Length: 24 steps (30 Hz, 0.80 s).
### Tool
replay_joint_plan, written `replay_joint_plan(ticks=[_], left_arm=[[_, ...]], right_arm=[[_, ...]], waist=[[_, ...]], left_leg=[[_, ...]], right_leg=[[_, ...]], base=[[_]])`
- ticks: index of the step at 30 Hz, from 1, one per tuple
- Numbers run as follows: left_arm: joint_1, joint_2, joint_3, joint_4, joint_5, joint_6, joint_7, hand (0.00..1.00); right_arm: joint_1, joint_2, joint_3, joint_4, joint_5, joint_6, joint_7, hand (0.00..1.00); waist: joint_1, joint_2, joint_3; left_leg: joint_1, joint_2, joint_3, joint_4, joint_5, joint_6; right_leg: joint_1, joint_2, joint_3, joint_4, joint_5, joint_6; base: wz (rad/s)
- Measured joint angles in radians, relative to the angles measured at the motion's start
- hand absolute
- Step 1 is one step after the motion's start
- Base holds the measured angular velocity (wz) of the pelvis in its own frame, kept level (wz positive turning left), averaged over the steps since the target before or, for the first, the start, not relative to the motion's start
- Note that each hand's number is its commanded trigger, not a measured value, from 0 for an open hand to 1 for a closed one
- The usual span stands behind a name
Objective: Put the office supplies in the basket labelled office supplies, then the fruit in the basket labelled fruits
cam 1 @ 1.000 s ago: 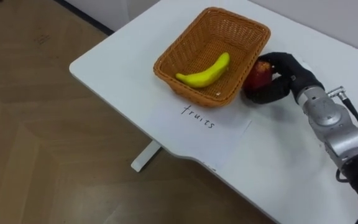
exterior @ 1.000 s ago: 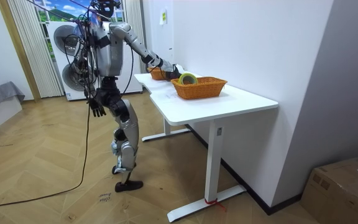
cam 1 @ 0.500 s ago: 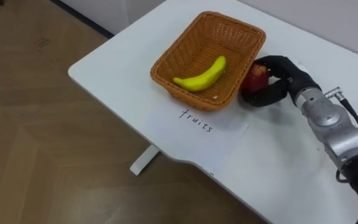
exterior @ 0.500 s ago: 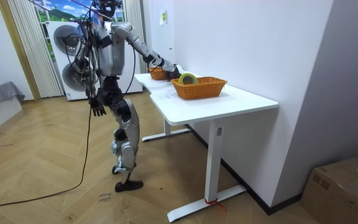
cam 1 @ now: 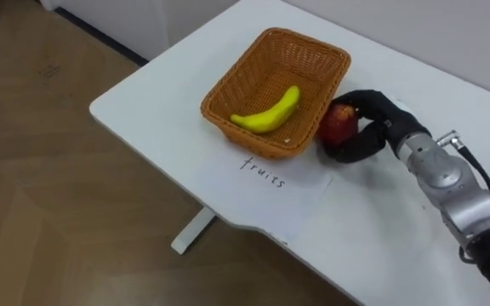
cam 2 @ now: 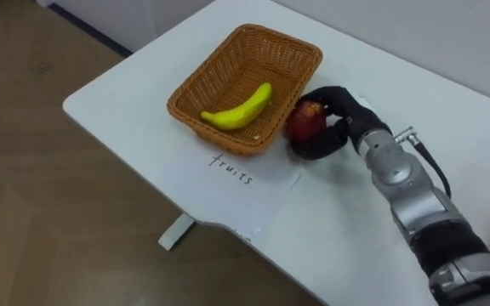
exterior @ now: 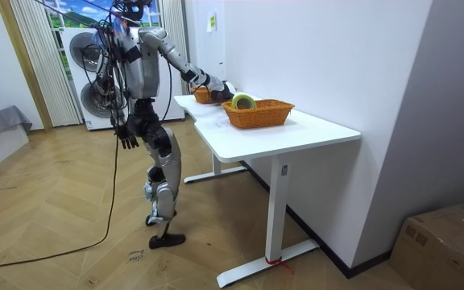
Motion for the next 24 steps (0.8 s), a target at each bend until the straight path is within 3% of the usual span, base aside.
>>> replay_joint_plan(ticks=[8, 24], left_arm=[[0.032, 0.0, 0.043, -0.01, 0.04, 0.004, -0.008, 0.0], [0.03, 0.0, 0.075, -0.011, 0.099, 0.023, -0.063, 0.0]], right_arm=[[0.109, -0.037, -0.03, -0.256, -0.048, 0.021, 0.034, 1.0], [0.152, -0.037, -0.087, -0.272, -0.171, 0.056, 0.035, 1.0]], waist=[[-0.047, -0.007, -0.0075], [-0.07, -0.024, -0.0041]], left_leg=[[0.064, 0.003, 0.027, -0.036, 0.001, 0.001], [0.146, 0.004, 0.039, -0.087, 0.001, 0.002]], right_leg=[[0.053, 0.007, 0.014, -0.035, 0.005, 0.006], [0.122, 0.011, 0.026, -0.067, 0.008, 0.013]], base=[[-0.04], [-0.01]])
